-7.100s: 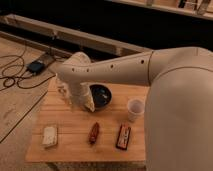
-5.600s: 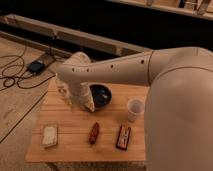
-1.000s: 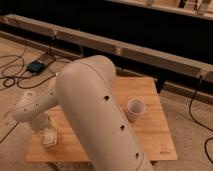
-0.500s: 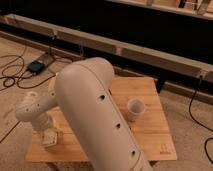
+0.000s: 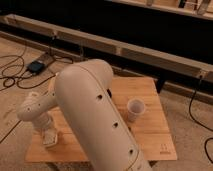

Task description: Place the white sponge in the ceramic bowl

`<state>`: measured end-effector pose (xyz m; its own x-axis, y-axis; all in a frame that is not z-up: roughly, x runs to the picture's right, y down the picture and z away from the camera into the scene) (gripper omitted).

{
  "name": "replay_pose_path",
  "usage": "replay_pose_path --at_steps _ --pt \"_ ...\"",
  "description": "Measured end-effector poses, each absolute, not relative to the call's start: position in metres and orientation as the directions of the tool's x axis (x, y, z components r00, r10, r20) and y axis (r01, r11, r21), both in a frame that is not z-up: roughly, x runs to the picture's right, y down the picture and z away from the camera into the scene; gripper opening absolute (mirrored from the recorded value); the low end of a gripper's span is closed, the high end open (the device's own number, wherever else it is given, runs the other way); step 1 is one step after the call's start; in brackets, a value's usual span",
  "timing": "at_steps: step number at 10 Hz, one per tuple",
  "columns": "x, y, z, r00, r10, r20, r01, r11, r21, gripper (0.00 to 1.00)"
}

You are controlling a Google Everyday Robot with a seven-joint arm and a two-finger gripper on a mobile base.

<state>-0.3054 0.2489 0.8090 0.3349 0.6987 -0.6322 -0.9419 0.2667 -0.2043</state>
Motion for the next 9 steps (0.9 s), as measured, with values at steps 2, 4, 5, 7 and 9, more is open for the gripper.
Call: replay_pose_path --at_steps 2,4,5,7,9 --pt "-0.297 0.239 0.808 0.327 0.702 -0.632 -0.945 0.259 -0.201 0.02" --pt "-0.282 0.21 0.801 0.295 0.727 -0.62 -0.956 0.222 -0.194 0.0" --pt "-0.274 0.195 0.799 0.278 0.741 -0.611 -0.961 0.205 -0.188 0.0" --pt "-0.245 0.153 0.795 0.225 0.778 -0.586 -0.974 0.161 -0.16 0.0" --pt "-0.221 0.122 0.793 0.181 0.8 -0.572 -0.983 0.125 -0.137 0.0"
